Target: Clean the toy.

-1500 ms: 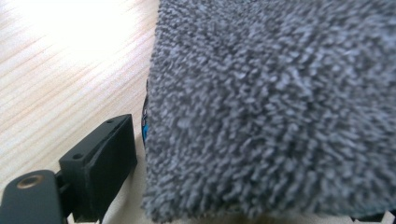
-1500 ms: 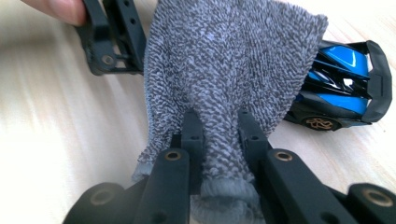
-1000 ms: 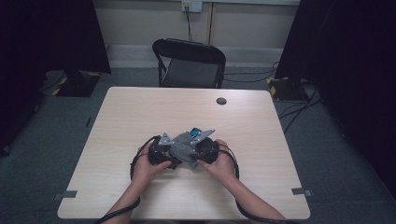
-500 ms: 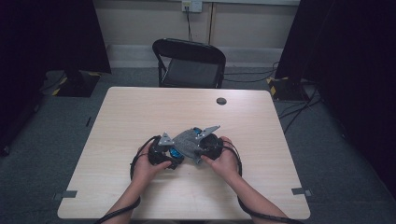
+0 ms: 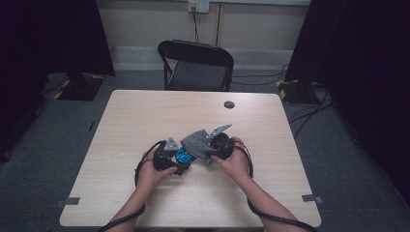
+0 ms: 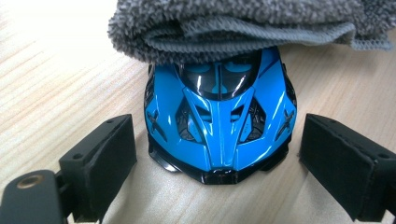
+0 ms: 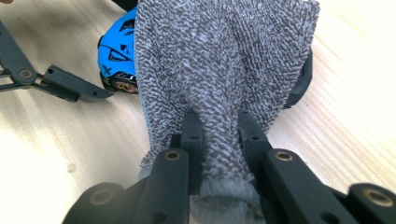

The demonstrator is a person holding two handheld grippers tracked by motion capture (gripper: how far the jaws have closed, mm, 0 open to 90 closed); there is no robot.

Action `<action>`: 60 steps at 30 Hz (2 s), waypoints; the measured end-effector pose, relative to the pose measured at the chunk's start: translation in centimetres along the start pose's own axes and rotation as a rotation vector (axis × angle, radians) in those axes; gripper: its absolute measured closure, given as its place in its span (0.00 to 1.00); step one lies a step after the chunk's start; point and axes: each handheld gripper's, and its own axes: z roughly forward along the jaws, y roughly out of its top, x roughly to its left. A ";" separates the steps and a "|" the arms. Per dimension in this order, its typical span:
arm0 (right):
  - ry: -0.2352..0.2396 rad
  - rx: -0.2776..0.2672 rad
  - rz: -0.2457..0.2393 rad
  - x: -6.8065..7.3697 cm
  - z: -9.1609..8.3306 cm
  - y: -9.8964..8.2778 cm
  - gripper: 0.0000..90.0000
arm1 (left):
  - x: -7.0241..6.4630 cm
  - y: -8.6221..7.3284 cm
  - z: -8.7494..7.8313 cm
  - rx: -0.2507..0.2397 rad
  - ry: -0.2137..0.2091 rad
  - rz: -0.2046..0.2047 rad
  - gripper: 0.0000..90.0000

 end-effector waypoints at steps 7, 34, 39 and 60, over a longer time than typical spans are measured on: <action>-0.008 0.010 0.018 -0.9 -0.1 0.3 0.85 | 0.0 0.0 0.0 0.000 0.001 0.004 0.11; -0.058 0.008 0.082 -3.5 -1.4 -0.6 0.85 | 0.1 0.0 -0.2 -0.025 -0.011 0.012 0.25; -0.060 -0.008 0.083 -3.7 -2.1 -0.6 0.86 | 0.1 0.0 -0.2 -0.025 -0.012 0.013 0.25; 0.053 -0.019 -0.122 2.8 -2.1 0.2 0.85 | 0.1 0.0 -0.2 -0.025 -0.011 0.014 0.25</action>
